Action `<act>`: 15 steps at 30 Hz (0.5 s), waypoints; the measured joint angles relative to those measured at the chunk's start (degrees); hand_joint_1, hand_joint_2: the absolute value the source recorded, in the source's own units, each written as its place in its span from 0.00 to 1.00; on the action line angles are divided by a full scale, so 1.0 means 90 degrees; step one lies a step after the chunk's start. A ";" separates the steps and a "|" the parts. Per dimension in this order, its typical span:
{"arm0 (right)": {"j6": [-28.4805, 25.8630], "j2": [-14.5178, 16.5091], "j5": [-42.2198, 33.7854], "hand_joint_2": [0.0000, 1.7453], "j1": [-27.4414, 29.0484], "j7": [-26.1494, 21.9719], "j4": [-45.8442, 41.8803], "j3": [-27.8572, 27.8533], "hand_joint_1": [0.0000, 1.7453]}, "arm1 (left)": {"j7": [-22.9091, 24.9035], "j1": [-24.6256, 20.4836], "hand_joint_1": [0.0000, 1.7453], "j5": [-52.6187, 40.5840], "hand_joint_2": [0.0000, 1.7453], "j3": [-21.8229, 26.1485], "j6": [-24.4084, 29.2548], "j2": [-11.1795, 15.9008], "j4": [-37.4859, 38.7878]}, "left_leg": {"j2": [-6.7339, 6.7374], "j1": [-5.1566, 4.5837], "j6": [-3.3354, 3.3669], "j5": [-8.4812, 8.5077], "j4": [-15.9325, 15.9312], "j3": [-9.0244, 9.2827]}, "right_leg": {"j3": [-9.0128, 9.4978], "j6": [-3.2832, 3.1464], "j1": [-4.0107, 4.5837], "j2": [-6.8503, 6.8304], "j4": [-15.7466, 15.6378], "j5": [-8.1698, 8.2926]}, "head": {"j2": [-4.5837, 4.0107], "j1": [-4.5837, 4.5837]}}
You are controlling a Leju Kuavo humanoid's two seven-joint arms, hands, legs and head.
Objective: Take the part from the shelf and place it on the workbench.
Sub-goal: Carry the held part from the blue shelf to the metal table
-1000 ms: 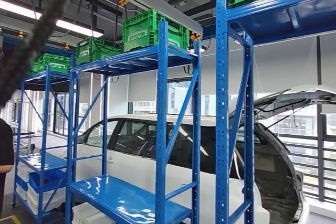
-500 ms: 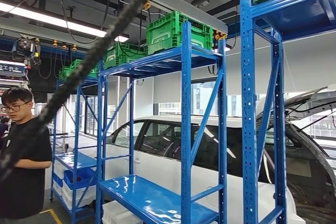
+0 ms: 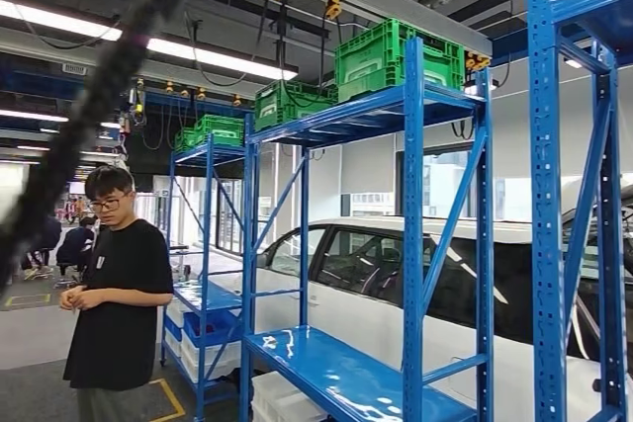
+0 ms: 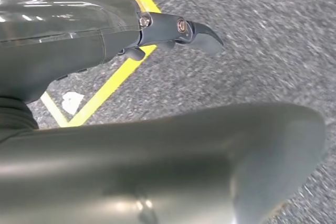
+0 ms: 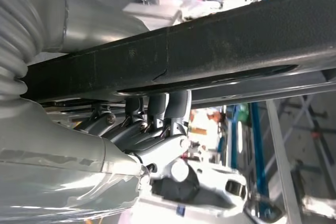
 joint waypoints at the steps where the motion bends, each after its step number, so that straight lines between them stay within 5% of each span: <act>1: 0.0010 0.0000 0.0005 1.00 -0.0018 0.0001 -0.0001 0.0001 1.00 | 0.0005 0.0010 0.00 0.0001 1.00 0.0001 0.0004 0.0000 0.0000 | -0.0048 0.0005 0.0042 0.0012 -0.0006 -0.0001 | -0.0009 0.0027 -0.0016 0.0060 0.0052 -0.0066 | 0.0000 0.0000; 3: 0.0025 -0.0004 0.0015 1.00 -0.0044 0.0002 -0.0002 0.0002 1.00 | 0.0013 0.0001 0.00 0.0004 1.00 0.0002 0.0017 0.0000 0.0000 | -0.0142 0.0024 0.0114 0.0037 -0.0017 -0.0004 | -0.0179 0.0070 -0.0040 0.0309 0.0492 -0.0385 | 0.0000 0.0000; 5: 0.0039 -0.0018 0.0029 1.00 -0.0047 0.0007 0.0009 0.0003 1.00 | 0.0026 -0.0019 0.00 0.0011 1.00 0.0002 0.0024 0.0000 0.0000 | -0.0256 0.0012 0.0151 0.0045 -0.0015 -0.0012 | -0.0557 0.0074 -0.0042 0.0484 0.1357 -0.0800 | 0.0000 0.0000; 7: 0.0052 -0.0029 0.0044 1.00 -0.0048 0.0017 0.0027 0.0005 1.00 | 0.0038 -0.0017 0.00 0.0019 1.00 0.0004 0.0024 0.0000 0.0000 | -0.0384 -0.0013 0.0164 0.0049 -0.0013 -0.0012 | -0.0802 0.0053 -0.0039 0.0521 0.1870 -0.0897 | 0.0000 0.0000; 8: 0.0060 -0.0030 0.0050 1.00 -0.0058 0.0020 0.0034 0.0008 1.00 | 0.0039 -0.0014 0.00 0.0024 1.00 0.0004 0.0021 0.0000 0.0000 | -0.0452 -0.0025 0.0167 0.0051 -0.0012 -0.0007 | -0.0761 0.0027 -0.0035 0.0538 0.1761 -0.0754 | 0.0000 0.0000; 11: 0.0081 -0.0030 0.0058 1.00 -0.0149 0.0025 0.0042 0.0025 1.00 | 0.0019 -0.0027 0.00 0.0041 1.00 0.0004 -0.0007 -0.0010 0.0000 | -0.0658 -0.0041 0.0157 0.0059 -0.0006 -0.0003 | -0.0236 -0.0111 -0.0016 0.0809 0.0556 -0.0064 | 0.0000 0.0000; 13: 0.0089 -0.0031 0.0063 1.00 -0.0202 0.0030 0.0059 0.0041 1.00 | -0.0003 -0.0039 0.00 0.0050 1.00 0.0007 -0.0025 -0.0021 0.0000 | -0.0765 -0.0019 0.0117 0.0082 0.0001 -0.0045 | -0.0079 -0.0162 0.0005 0.0962 0.0163 0.0084 | 0.0001 0.0001; 15: 0.0093 -0.0028 0.0066 1.00 -0.0229 0.0035 0.0079 0.0053 1.00 | -0.0015 -0.0027 0.00 0.0061 1.00 0.0017 -0.0027 -0.0021 0.0000 | -0.0842 -0.0001 0.0054 0.0108 -0.0002 -0.0093 | -0.0066 -0.0165 0.0009 0.0875 0.0085 0.0083 | 0.0001 0.0002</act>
